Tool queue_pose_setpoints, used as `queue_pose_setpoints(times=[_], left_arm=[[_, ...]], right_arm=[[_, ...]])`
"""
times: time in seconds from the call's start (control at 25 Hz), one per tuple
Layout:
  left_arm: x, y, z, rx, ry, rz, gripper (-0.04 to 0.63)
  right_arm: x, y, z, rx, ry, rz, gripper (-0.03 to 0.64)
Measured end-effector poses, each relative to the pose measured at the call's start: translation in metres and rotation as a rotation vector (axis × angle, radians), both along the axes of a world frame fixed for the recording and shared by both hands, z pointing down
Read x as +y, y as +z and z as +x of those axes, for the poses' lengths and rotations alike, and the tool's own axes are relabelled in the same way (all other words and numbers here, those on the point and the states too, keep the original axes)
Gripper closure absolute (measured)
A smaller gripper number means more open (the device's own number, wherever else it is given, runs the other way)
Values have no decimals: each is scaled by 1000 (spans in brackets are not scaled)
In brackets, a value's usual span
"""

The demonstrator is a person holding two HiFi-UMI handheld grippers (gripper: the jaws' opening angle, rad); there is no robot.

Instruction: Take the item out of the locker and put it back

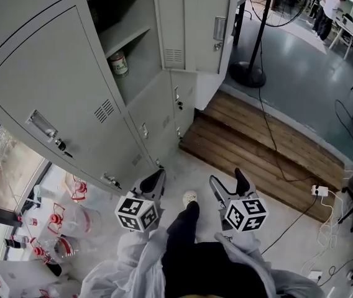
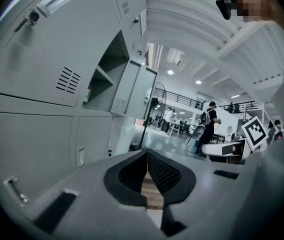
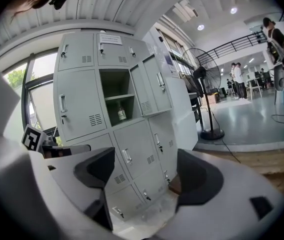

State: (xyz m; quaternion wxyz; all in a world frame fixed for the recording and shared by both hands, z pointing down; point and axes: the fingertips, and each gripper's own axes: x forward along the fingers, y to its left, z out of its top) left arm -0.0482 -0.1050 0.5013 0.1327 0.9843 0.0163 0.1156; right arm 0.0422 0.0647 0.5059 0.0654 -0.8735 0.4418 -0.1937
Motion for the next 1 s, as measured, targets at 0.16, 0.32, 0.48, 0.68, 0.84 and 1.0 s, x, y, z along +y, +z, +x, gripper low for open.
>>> queue_pose_setpoints(times=[0.16, 0.32, 0.48, 0.68, 0.84, 1.0], left_arm=[[-20, -7, 44, 10, -14, 0, 588], [-47, -19, 90, 27, -34, 11, 588], [-76, -32, 133, 47, -70, 22, 588], [-115, -43, 173, 77, -134, 34, 588], [-142, -42, 191, 84, -192, 42, 588], [-159, -33, 192, 83, -256, 42, 588]], right_arm=[[-21, -4, 43, -4, -15, -3, 244], [-47, -17, 94, 17, -30, 2, 244], [-77, -30, 141, 33, -57, 17, 244], [-125, -37, 188, 51, -130, 29, 244], [-168, -37, 209, 59, -218, 34, 244], [-211, -34, 212, 61, -339, 47, 245]])
